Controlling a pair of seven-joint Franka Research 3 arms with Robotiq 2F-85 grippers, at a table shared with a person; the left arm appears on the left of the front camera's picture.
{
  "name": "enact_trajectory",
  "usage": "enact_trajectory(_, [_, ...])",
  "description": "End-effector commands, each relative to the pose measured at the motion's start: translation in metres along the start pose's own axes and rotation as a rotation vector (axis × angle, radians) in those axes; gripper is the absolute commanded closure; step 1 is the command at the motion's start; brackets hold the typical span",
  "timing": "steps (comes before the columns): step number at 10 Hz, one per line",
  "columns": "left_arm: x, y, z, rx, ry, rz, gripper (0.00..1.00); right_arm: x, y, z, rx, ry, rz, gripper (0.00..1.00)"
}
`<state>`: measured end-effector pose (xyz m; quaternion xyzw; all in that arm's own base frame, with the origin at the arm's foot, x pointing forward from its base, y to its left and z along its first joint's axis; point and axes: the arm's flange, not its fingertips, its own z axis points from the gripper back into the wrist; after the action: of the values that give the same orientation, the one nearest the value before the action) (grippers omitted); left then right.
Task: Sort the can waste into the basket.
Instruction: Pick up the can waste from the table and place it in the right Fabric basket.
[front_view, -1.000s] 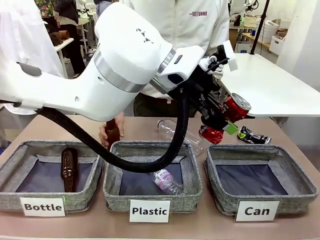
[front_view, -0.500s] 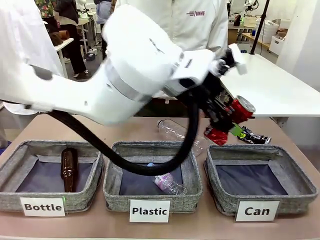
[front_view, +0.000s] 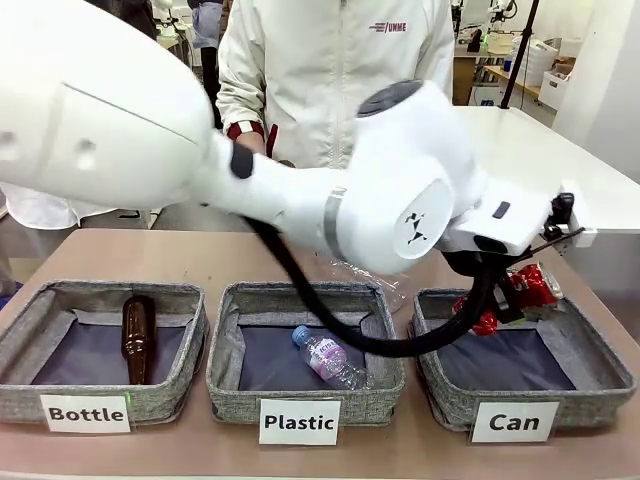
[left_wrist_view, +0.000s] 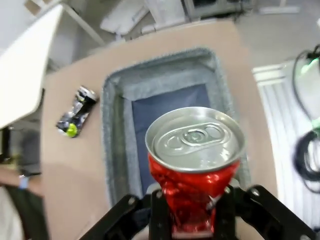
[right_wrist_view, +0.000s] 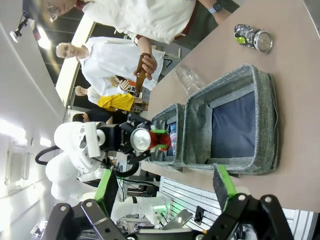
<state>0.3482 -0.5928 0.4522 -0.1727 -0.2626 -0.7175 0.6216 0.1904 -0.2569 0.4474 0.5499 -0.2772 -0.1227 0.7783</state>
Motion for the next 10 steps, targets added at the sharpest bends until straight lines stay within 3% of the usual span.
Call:
enact_trajectory(1, [0.046, 0.028, -0.016, -0.049, 0.071, -0.028, 0.69, 0.002, 0.001, 0.0, 0.02, -0.013, 0.026, 0.0])
enact_trajectory(2, [0.048, 0.031, -0.024, -0.054, 0.096, -0.048, 0.69, 0.002, 0.001, 0.0, 0.02, -0.013, 0.026, 0.0])
enact_trajectory(4, [0.046, 0.03, -0.031, -0.095, 0.123, -0.026, 0.11, 0.002, 0.001, 0.0, 0.02, -0.013, 0.026, 0.0])
enact_trajectory(5, [0.045, 0.031, -0.032, -0.097, 0.122, -0.02, 0.0, 0.002, 0.001, 0.0, 0.02, -0.013, 0.026, 0.0])
enact_trajectory(10, [0.041, 0.03, -0.022, -0.09, 0.1, -0.009, 0.0, 0.002, 0.001, 0.0, 0.02, -0.013, 0.026, 0.0])
